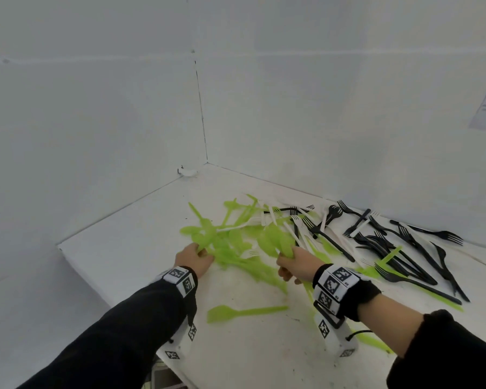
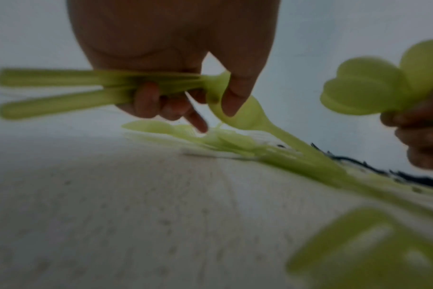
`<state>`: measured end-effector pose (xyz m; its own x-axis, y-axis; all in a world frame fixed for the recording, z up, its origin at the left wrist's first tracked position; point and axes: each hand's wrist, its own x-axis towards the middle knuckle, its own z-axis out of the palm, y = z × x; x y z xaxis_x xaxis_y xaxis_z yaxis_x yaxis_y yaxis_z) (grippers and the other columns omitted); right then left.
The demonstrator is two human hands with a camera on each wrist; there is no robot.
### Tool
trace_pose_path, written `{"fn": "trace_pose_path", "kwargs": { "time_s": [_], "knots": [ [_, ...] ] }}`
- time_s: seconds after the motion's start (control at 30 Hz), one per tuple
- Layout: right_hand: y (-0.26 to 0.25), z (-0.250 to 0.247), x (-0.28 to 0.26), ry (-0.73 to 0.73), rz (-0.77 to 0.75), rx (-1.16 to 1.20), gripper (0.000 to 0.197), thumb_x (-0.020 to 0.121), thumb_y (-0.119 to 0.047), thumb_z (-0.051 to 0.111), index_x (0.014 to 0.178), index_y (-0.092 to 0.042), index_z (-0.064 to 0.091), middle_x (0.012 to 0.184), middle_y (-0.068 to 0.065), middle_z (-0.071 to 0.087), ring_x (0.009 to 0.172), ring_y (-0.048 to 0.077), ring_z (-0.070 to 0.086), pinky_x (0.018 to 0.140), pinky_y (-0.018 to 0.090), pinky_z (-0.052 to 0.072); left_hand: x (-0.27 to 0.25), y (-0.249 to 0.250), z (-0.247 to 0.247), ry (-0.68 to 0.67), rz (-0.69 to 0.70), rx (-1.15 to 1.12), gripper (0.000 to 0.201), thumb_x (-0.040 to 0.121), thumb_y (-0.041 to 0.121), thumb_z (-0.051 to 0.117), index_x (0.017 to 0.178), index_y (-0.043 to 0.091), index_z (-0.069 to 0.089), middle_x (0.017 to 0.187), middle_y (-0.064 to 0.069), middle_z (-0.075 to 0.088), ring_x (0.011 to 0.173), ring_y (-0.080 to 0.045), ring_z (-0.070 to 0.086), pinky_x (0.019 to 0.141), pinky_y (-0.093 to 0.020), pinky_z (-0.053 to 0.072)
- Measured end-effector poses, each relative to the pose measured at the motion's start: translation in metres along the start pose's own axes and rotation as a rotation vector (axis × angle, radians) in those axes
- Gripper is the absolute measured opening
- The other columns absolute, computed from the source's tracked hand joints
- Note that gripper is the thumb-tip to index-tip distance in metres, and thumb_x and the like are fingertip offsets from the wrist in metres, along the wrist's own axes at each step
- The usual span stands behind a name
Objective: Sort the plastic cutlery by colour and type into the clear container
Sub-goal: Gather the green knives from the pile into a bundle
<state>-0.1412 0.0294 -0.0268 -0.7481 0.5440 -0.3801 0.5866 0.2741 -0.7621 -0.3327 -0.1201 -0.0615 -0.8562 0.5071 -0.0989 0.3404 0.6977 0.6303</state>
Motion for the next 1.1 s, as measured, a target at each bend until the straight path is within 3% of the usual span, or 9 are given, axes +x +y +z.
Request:
{"fn": "trace_pose_path", "kwargs": {
  "time_s": [0.17,0.3,0.43,0.5,0.57,0.63,0.73,0.9,1.1],
  "knots": [
    [-0.018,0.023,0.021,0.229,-0.127,-0.105,0.017,0.086,-0.021,0.061,0.079,-0.018,0.045,0.070,-0.004,0.047,0.066,0.018,0.047,0.050,0.020,0.035,0.000,0.007,-0.020,0.002,0.004,-0.622,0.021,0.076,0.027,0.058,0.064,0.009,0.054,0.059,0.000,0.047,0.060,-0.020,0.041,0.055,-0.030,0.030],
    [-0.034,0.044,0.043,0.243,-0.132,-0.252,0.019,0.088,-0.025,0.060,0.097,-0.008,0.059,0.096,0.007,0.059,0.092,0.022,0.055,0.071,0.021,0.034,0.009,0.010,-0.029,-0.030,-0.135,-0.963,0.022,0.091,0.006,0.040,0.073,0.009,0.051,0.068,-0.007,0.054,0.055,-0.023,0.050,0.055,-0.028,0.042],
    [-0.042,0.058,0.062,0.155,-0.041,-0.486,0.031,0.081,-0.026,0.066,0.068,-0.015,0.040,0.083,0.000,0.054,0.092,0.021,0.052,0.072,0.022,0.037,0.026,0.007,-0.035,-0.043,-0.187,-1.113,0.013,0.098,0.015,0.035,0.086,0.012,0.041,0.066,-0.008,0.054,0.041,-0.021,0.051,0.043,-0.024,0.044],
    [-0.046,0.060,0.067,0.165,-0.030,-0.571,0.022,0.085,-0.023,0.060,0.075,-0.014,0.043,0.106,0.010,0.061,0.105,0.025,0.056,0.083,0.026,0.043,0.035,0.002,-0.039,-0.012,-0.214,-1.020,0.017,0.097,0.025,0.043,0.083,0.014,0.041,0.064,-0.004,0.041,0.041,-0.016,0.034,0.035,-0.017,0.032],
    [-0.050,0.059,0.071,0.164,-0.008,-0.623,0.012,0.088,-0.024,0.055,0.084,-0.013,0.051,0.118,0.015,0.059,0.110,0.028,0.056,0.086,0.027,0.045,0.045,-0.005,-0.046,-0.008,-0.188,-0.735,0.023,0.089,0.033,0.059,0.083,0.016,0.045,0.065,-0.004,0.040,0.046,-0.018,0.036,0.039,-0.020,0.034],
    [-0.052,0.057,0.075,0.157,0.035,-0.627,0.015,0.089,-0.027,0.053,0.092,-0.011,0.054,0.118,0.014,0.058,0.110,0.028,0.056,0.086,0.028,0.045,0.053,-0.013,-0.053,-0.048,-0.102,-0.307,0.029,0.080,0.030,0.072,0.092,0.015,0.050,0.079,-0.005,0.052,0.065,-0.026,0.053,0.060,-0.028,0.046],
    [-0.052,0.049,0.081,0.209,0.078,-0.546,0.028,0.090,-0.031,0.053,0.072,-0.015,0.038,0.110,0.012,0.056,0.104,0.026,0.055,0.079,0.027,0.040,0.063,-0.023,-0.058,-0.186,0.045,0.150,0.037,0.079,0.026,0.072,0.109,0.012,0.056,0.102,-0.004,0.056,0.102,-0.025,0.058,0.083,-0.025,0.043],
    [-0.052,0.034,0.084,0.300,0.093,-0.402,0.026,0.094,-0.030,0.048,0.105,-0.006,0.051,0.116,0.013,0.062,0.108,0.027,0.057,0.083,0.029,0.043,0.079,-0.032,-0.053,-0.253,0.074,0.424,0.061,0.084,0.041,0.064,0.132,0.008,0.043,0.135,-0.011,0.048,0.128,-0.025,0.042,0.099,-0.029,0.037],
    [-0.053,0.034,0.085,0.418,0.120,-0.339,0.038,0.098,-0.034,0.041,0.120,-0.003,0.047,0.111,0.013,0.064,0.106,0.030,0.059,0.084,0.032,0.045,0.088,-0.026,-0.047,-0.350,0.093,0.478,0.058,0.082,0.036,0.068,0.130,0.011,0.047,0.128,-0.007,0.051,0.123,-0.022,0.049,0.097,-0.026,0.039]
  ]
}}
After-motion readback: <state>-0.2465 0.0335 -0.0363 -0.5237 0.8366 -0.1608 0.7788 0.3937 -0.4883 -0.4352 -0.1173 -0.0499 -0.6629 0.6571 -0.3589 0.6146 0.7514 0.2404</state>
